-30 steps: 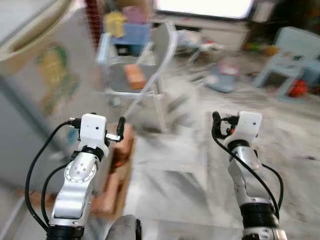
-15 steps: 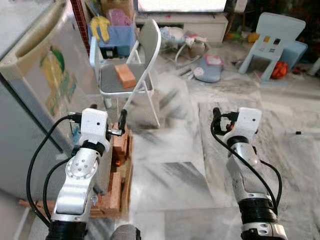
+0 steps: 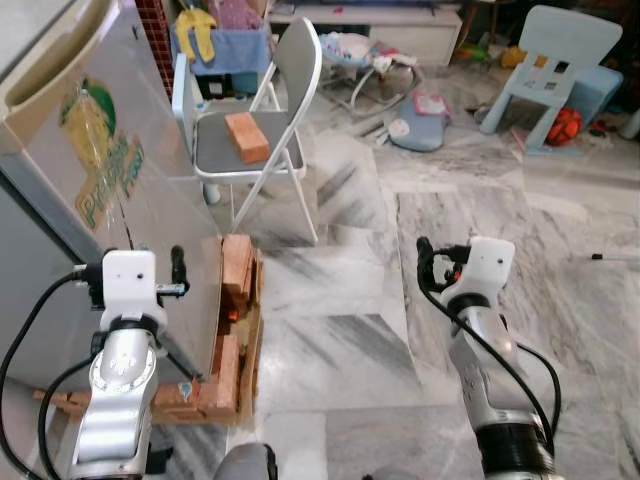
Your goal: Restocking fridge
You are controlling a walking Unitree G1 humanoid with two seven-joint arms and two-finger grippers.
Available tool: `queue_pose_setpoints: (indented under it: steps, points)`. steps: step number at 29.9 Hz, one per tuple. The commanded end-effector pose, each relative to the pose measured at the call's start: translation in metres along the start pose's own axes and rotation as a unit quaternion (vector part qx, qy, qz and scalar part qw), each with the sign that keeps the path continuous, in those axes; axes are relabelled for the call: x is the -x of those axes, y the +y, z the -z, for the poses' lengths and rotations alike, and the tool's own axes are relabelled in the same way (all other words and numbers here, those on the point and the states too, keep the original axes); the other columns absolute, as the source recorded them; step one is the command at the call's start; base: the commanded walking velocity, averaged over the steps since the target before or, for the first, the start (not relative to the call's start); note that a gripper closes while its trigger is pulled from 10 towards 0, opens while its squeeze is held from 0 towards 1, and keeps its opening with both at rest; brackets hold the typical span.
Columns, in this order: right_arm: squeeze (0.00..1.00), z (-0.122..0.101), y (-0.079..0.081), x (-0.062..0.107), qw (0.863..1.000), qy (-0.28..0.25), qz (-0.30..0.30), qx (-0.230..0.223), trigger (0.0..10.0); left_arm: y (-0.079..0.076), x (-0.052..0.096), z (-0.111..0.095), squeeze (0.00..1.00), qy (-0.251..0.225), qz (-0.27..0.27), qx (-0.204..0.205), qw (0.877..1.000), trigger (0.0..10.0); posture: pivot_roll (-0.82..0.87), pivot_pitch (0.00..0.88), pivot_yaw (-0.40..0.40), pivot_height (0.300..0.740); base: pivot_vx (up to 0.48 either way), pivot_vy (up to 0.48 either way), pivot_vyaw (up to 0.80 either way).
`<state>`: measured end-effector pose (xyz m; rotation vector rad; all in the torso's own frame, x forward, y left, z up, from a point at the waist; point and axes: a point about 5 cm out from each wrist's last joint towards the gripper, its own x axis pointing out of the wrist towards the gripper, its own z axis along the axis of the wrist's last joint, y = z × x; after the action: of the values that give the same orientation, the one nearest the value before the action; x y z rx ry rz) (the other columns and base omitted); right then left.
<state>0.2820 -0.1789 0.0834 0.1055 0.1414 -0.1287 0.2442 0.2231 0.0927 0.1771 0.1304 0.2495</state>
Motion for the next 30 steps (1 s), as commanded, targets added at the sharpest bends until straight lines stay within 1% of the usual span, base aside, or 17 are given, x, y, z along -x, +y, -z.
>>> queue_pose_setpoints:
  steps: [1,2,3,5,8,10,12,14,17,21,23,24,25,26,28,29,30]
  points:
    - [0.0,-0.002,-0.004,0.002,1.0,-0.002,0.002,-0.001,10.0,0.011,-0.002,0.006,0.0,0.02,-0.031,0.013,0.999,10.0,0.09,0.053,-0.027,0.74,0.0,0.0,0.0]
    - [0.0,-0.001,-0.005,0.003,1.0,0.0,0.004,0.0,10.0,0.012,-0.002,0.007,0.0,0.023,-0.036,0.016,0.999,10.0,0.09,0.053,-0.027,0.74,0.0,0.0,0.0]
    - [0.0,-0.001,-0.006,0.005,1.0,0.0,0.005,0.002,10.0,0.019,-0.007,0.008,0.0,0.028,-0.057,0.024,0.998,10.0,0.08,0.066,-0.017,0.74,0.0,0.0,0.0]
    - [0.0,-0.002,-0.006,0.007,1.0,0.0,0.006,0.002,10.0,0.023,-0.008,0.008,0.0,0.03,-0.068,0.03,0.997,10.0,0.08,0.068,-0.015,0.74,0.0,0.0,0.0]
    - [0.0,0.001,-0.008,0.011,1.0,0.01,0.006,0.002,10.0,0.025,-0.015,0.007,0.0,0.032,-0.066,0.038,0.997,10.0,0.07,0.076,-0.012,0.74,0.0,0.0,0.0]
    - [0.0,0.007,-0.017,0.022,0.998,0.039,0.026,0.048,10.0,0.023,-0.024,0.004,0.0,0.028,-0.051,0.054,0.997,10.0,0.06,0.078,-0.008,0.74,0.0,0.0,0.0]
    - [0.0,0.012,-0.021,0.029,0.996,0.057,0.037,0.05,10.0,0.021,-0.03,0.002,0.0,0.026,-0.041,0.064,0.997,10.0,0.05,0.081,-0.005,0.74,0.0,0.0,0.0]
    - [0.0,0.019,-0.023,0.038,0.996,0.077,0.037,0.036,10.0,0.018,-0.038,-0.002,0.0,0.022,-0.032,0.072,0.997,10.0,0.03,0.084,-0.003,0.74,0.0,0.0,0.0]
    - [0.0,0.021,-0.018,0.048,0.996,0.084,0.006,0.028,10.0,0.015,-0.049,-0.008,0.0,0.014,-0.017,0.081,0.996,10.0,0.02,0.088,0.002,0.74,0.0,0.0,0.0]
    - [0.0,0.016,-0.01,0.052,0.995,0.086,-0.046,0.017,10.0,0.01,-0.054,-0.014,0.0,0.007,0.005,0.087,0.996,10.0,0.02,0.095,0.005,0.74,0.0,0.0,0.0]
    - [0.0,0.015,0.002,0.052,0.988,0.1,-0.114,0.009,10.0,0.008,-0.056,-0.015,0.0,0.004,0.018,0.085,0.996,10.0,0.02,0.097,0.004,0.74,0.0,0.0,0.0]
    - [0.0,0.015,0.002,0.052,0.988,0.1,-0.114,0.009,10.0,0.008,-0.056,-0.015,0.0,0.004,0.018,0.085,0.996,10.0,0.02,0.097,0.004,0.74,0.0,0.0,0.0]
    - [0.0,0.013,0.009,0.053,0.983,0.1,-0.156,-0.01,10.0,0.005,-0.057,-0.016,0.0,0.003,0.031,0.089,0.996,10.0,0.02,0.098,0.004,0.74,0.0,0.0,0.0]
    - [0.0,0.011,0.015,0.055,0.976,0.103,-0.194,-0.013,10.0,0.002,-0.057,-0.018,0.0,-0.003,0.045,0.085,0.995,10.0,0.02,0.101,0.005,0.74,0.0,0.0,0.0]
    - [0.0,0.008,0.018,0.056,0.971,0.096,-0.219,-0.011,10.0,-0.003,-0.055,-0.021,0.0,-0.009,0.064,0.089,0.994,10.0,0.03,0.103,0.005,0.74,0.0,0.0,0.0]
    - [0.0,0.006,0.02,0.058,0.966,0.096,-0.241,-0.012,10.0,-0.009,-0.053,-0.023,0.0,-0.015,0.087,0.084,0.993,10.0,0.03,0.104,0.006,0.74,0.0,0.0,0.0]
    - [0.0,0.005,0.021,0.058,0.965,0.097,-0.245,-0.013,10.0,-0.01,-0.053,-0.023,0.0,-0.017,0.092,0.081,0.992,10.0,0.03,0.104,0.006,0.74,0.0,0.0,0.0]
